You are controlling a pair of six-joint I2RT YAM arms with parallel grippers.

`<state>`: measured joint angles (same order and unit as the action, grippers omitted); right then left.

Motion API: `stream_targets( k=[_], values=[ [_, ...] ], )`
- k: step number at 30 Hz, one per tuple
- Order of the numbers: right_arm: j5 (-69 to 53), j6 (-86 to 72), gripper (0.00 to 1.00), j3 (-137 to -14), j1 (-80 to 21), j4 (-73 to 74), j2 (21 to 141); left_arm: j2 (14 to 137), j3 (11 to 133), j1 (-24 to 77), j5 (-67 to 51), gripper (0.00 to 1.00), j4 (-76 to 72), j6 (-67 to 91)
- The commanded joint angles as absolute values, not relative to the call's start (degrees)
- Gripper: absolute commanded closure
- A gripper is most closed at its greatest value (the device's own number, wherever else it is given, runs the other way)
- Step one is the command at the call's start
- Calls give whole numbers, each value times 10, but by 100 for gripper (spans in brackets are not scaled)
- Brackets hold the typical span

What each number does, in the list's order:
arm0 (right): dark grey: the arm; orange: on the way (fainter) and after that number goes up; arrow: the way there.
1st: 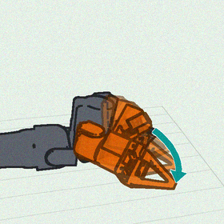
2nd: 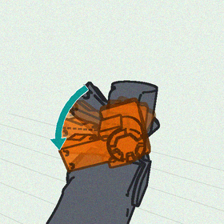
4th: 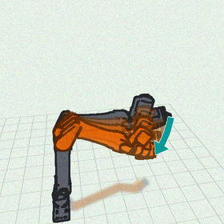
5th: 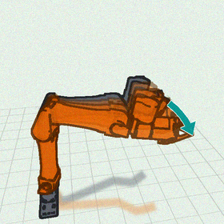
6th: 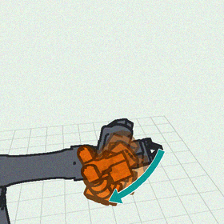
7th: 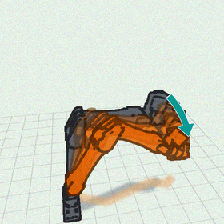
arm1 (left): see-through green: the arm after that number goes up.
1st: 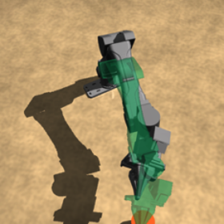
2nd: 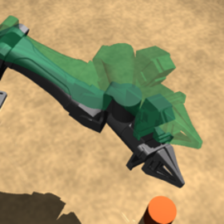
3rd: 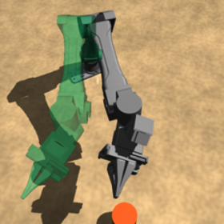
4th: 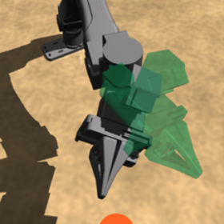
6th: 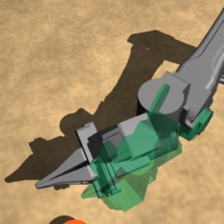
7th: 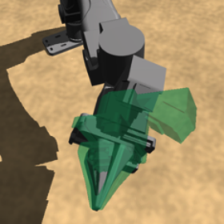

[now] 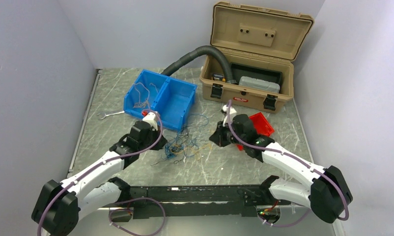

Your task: Untangle the cables

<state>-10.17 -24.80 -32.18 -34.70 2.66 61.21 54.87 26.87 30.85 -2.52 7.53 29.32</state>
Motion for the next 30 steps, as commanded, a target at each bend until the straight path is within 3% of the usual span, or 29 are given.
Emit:
stream_targets(
  k=[1,3,5,7,8,11,13,21,26,30],
  values=[
    [-239,-172,87,-388,-412,15,628,554,262,308,-70,100,34,278],
    [-186,-159,87,-411,-428,54,640,550,255,308,-74,100,27,280],
    [-133,-169,98,-422,-428,76,653,542,251,308,-69,100,29,282],
    [-86,-179,80,-430,-428,94,664,535,253,308,-58,100,41,278],
    [-66,-189,65,-432,-428,99,669,533,255,308,-52,100,49,276],
    [-37,-200,33,-436,-428,107,681,522,256,308,-41,100,62,268],
    [-11,-209,26,-442,-427,123,687,517,254,308,-39,100,63,267],
    [-70,-224,29,-445,-429,123,705,507,249,308,-34,100,70,268],
    [-70,-265,31,-411,-481,77,727,514,242,308,-41,100,57,273],
    [-70,-267,42,-398,-485,56,767,512,233,308,-36,100,54,277]
  ],
)
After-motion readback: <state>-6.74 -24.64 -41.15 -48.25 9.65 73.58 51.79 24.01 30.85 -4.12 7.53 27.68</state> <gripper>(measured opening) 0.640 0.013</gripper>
